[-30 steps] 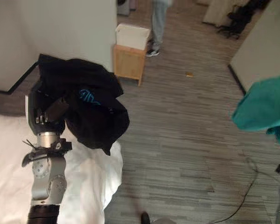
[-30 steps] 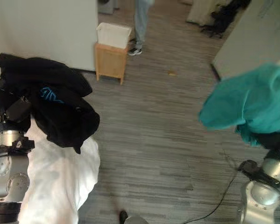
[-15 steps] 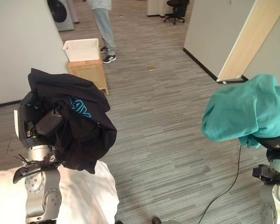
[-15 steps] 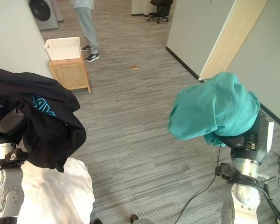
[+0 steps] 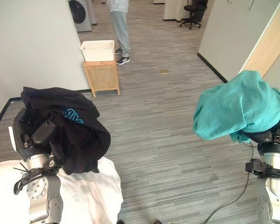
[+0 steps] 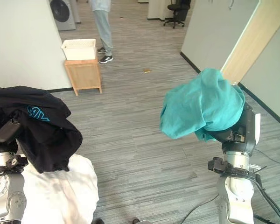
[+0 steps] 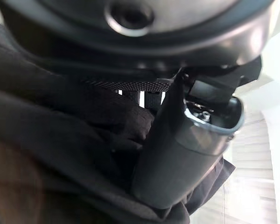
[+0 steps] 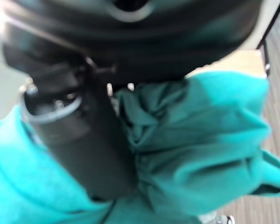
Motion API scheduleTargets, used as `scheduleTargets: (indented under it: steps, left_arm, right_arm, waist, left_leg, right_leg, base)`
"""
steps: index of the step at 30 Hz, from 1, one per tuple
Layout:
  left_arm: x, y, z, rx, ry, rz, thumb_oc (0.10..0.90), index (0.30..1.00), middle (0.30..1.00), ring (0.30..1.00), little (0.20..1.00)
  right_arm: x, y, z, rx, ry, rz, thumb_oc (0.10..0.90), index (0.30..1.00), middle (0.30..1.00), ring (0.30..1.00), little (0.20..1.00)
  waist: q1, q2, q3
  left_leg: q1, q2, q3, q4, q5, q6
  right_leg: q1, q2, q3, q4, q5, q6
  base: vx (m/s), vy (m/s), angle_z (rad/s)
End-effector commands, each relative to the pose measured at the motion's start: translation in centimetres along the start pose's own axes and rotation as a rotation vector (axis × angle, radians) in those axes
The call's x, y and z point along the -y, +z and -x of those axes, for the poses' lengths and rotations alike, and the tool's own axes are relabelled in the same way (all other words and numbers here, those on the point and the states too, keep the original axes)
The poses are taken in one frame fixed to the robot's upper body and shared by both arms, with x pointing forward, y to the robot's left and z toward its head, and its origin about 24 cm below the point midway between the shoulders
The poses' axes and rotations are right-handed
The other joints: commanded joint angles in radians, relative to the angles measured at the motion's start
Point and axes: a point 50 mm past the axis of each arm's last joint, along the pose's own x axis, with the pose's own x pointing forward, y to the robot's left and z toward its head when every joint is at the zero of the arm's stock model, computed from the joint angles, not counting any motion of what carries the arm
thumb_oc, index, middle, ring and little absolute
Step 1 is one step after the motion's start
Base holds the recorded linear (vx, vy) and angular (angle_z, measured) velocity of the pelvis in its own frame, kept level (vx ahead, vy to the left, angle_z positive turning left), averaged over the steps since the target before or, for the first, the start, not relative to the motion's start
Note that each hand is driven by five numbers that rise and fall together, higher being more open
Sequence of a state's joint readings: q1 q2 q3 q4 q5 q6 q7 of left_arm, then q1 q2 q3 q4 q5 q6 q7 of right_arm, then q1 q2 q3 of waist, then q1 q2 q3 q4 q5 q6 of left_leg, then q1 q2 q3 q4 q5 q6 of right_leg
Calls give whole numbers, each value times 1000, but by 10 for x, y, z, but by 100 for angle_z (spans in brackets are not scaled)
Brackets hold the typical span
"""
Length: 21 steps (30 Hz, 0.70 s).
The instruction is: Pick up bed clothes into laundry basket.
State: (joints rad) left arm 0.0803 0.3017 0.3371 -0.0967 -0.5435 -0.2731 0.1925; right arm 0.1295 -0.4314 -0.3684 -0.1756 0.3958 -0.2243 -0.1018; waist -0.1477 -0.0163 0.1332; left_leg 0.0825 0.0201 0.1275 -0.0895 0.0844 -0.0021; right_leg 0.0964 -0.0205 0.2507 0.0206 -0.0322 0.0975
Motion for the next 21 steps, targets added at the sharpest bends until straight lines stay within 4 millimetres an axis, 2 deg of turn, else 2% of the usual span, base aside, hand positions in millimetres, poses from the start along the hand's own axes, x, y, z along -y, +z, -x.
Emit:
scheduleTargets:
  steps: [1,5,13,21]
  left_arm:
    - [1,66,-19,366,-60,-56,400,300,300,300,300]
    - [-6,60,-11,326,-39,-71,400,300,300,300,300]
    - [6,56,-13,305,-105,-82,400,300,300,300,300]
    - [0,51,-12,285,-76,-81,400,300,300,300,300]
  right_arm:
    - [16,35,-8,230,-109,-15,400,300,300,300,300]
    - [17,34,-6,221,-111,1,400,300,300,300,300]
    - [12,37,-8,233,-78,4,400,300,300,300,300]
    - [13,31,-5,208,-90,1,400,300,300,300,300]
  waist:
    - [19,-39,-73]
    - [28,-35,-78]
    - [29,-27,-80]
    - [24,-20,-75]
  left_leg:
    - [24,10,-5,76,-154,-5]
    - [41,8,-9,63,-163,-4]
    - [55,12,-9,34,-143,-11]
    - [68,12,-4,21,-142,-11]
  right_leg:
    - [-87,28,-5,65,-7,10]
    - [-67,25,-11,42,-12,7]
    - [-54,27,-14,22,-2,4]
    - [-53,29,-8,16,1,6]
  base:
    - [22,-2,6]
    - [71,17,5]
    - [4,-3,4]
    - [0,0,0]
